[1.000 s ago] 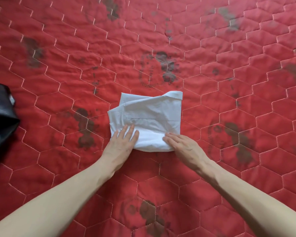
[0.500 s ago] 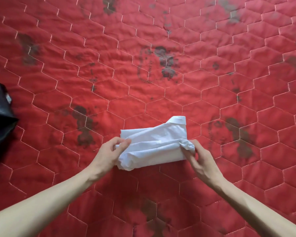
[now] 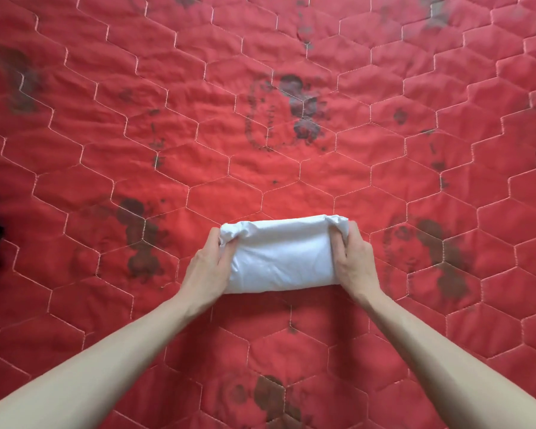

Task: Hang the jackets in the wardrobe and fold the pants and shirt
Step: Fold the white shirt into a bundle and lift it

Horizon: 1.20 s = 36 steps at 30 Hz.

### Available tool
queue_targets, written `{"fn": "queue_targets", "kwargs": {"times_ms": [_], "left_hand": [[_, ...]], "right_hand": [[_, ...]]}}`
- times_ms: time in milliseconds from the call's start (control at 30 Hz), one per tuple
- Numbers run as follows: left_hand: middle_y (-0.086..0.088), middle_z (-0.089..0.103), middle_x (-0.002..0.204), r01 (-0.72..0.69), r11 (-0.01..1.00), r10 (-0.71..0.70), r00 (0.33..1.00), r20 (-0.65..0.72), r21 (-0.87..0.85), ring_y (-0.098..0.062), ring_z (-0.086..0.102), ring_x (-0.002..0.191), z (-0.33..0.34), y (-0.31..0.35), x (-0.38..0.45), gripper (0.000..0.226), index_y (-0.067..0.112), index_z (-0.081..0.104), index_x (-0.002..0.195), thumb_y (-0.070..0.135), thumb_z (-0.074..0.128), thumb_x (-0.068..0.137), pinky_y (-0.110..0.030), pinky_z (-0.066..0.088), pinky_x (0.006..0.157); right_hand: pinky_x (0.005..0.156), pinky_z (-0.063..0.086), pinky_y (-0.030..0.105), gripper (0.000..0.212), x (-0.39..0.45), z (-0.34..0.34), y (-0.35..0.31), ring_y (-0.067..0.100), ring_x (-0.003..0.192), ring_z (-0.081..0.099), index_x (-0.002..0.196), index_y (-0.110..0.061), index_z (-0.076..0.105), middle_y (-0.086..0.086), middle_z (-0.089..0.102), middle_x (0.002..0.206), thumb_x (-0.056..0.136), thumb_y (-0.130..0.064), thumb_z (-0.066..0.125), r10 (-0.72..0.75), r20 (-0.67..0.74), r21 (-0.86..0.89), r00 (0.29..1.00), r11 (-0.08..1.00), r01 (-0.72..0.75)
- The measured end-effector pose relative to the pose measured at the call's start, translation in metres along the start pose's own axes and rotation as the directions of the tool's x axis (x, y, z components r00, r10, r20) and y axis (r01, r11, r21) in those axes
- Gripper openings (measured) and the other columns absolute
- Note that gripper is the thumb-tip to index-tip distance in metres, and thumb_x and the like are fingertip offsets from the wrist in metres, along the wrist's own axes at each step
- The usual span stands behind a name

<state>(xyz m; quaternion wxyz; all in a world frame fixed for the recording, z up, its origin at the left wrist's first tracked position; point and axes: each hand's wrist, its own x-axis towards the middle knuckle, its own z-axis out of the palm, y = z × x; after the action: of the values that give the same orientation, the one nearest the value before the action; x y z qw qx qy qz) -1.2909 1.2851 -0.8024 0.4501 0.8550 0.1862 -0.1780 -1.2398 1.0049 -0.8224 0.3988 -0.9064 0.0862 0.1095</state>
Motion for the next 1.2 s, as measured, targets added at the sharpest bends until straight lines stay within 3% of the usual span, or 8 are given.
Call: {"fn": "queue_targets", "kwargs": {"times_ms": [200,300,367,500,600,700,900,1200], "left_hand": [[0.002,0.056,0.071,0.166,0.986,-0.166,0.975,-0.146,-0.010,-0.033,0.054,0.076,0.014,0.014,0.013,0.051,0.020,0.042,0.076,0.063,0.041,0.103,-0.047,0.038,0.070],[-0.009,0.064,0.108,0.220,0.964,-0.146,0.910,-0.388,0.153,-0.038,0.056,0.108,0.027,0.025,0.004,0.034,0.017,0.057,0.105,0.048,0.044,0.107,-0.049,0.041,0.090],[-0.018,0.055,0.133,-0.018,0.954,0.169,0.858,-0.484,0.300,-0.039,0.047,0.124,0.034,0.028,-0.007,0.032,0.007,0.053,0.134,0.022,0.052,0.106,-0.053,0.039,0.104],[-0.018,0.052,0.153,-0.669,0.445,0.771,0.624,0.125,0.595,-0.037,0.040,0.146,0.051,0.019,-0.016,0.056,0.006,0.054,0.148,0.006,0.050,0.092,-0.054,0.030,0.119],[-0.014,0.046,0.160,-0.638,0.417,0.690,0.686,0.231,0.648,-0.033,0.040,0.151,0.067,0.013,-0.007,0.057,0.006,0.051,0.152,0.013,0.060,0.096,-0.050,0.031,0.125],[-0.014,0.036,0.166,-0.546,0.522,0.624,0.768,0.143,0.656,-0.032,0.034,0.155,0.069,0.002,0.005,0.055,0.007,0.045,0.156,0.029,0.045,0.106,-0.051,0.024,0.127],[-0.006,0.009,0.176,-0.012,0.827,0.194,0.944,-0.266,0.562,-0.025,0.009,0.162,0.070,-0.004,-0.001,0.071,0.016,0.013,0.168,0.050,0.032,0.109,-0.046,0.009,0.131],[-0.018,0.042,0.139,0.544,0.838,-0.513,0.763,-0.394,-0.037,-0.042,0.042,0.130,0.064,0.043,-0.012,0.060,0.007,0.041,0.135,0.055,0.053,0.101,-0.056,0.039,0.101]], "right_hand": [[0.069,0.035,0.043,0.051,0.003,0.024,-0.010,0.039,0.076,0.057,0.082,-0.016,0.055,0.016,0.065,0.075,0.109,-0.055,0.035,0.395,-0.363,-0.019,0.844,0.902,-0.430],[0.071,0.032,0.040,0.043,0.002,0.034,-0.017,0.039,0.089,0.059,0.088,-0.015,0.055,0.014,0.063,0.085,0.110,-0.049,0.038,0.390,-0.457,-0.011,0.799,0.896,-0.444],[0.075,0.035,0.040,0.027,0.003,0.034,-0.019,0.037,0.102,0.056,0.099,-0.014,0.057,0.010,0.061,0.100,0.109,-0.037,0.046,0.290,-0.501,-0.028,0.815,0.936,-0.350],[0.107,0.034,0.043,0.033,0.004,0.023,-0.019,0.034,0.127,0.048,0.135,-0.006,0.057,0.017,0.054,0.136,0.106,-0.018,0.048,-0.101,-0.494,-0.228,0.864,0.973,-0.017],[0.122,0.029,0.040,0.046,-0.006,0.023,-0.014,0.026,0.149,0.038,0.154,-0.010,0.043,0.012,0.043,0.158,0.109,-0.020,0.037,-0.605,-0.056,-0.423,0.794,0.735,0.530],[0.127,0.024,0.051,0.055,-0.012,0.020,0.005,0.024,0.160,0.019,0.163,-0.016,0.034,0.005,0.026,0.172,0.111,-0.034,0.037,-0.640,0.295,-0.495,0.709,0.533,0.687],[0.130,0.011,0.045,0.065,-0.012,0.023,0.011,0.019,0.162,0.000,0.167,-0.020,0.020,0.001,0.009,0.175,0.109,-0.047,0.030,-0.345,0.159,-0.470,0.925,0.797,0.378],[0.126,0.020,0.025,0.064,-0.020,0.013,-0.011,0.012,0.159,0.014,0.167,-0.016,0.014,0.003,0.009,0.175,0.111,-0.026,0.043,-0.119,-0.031,-0.147,0.992,0.983,0.113]]}}
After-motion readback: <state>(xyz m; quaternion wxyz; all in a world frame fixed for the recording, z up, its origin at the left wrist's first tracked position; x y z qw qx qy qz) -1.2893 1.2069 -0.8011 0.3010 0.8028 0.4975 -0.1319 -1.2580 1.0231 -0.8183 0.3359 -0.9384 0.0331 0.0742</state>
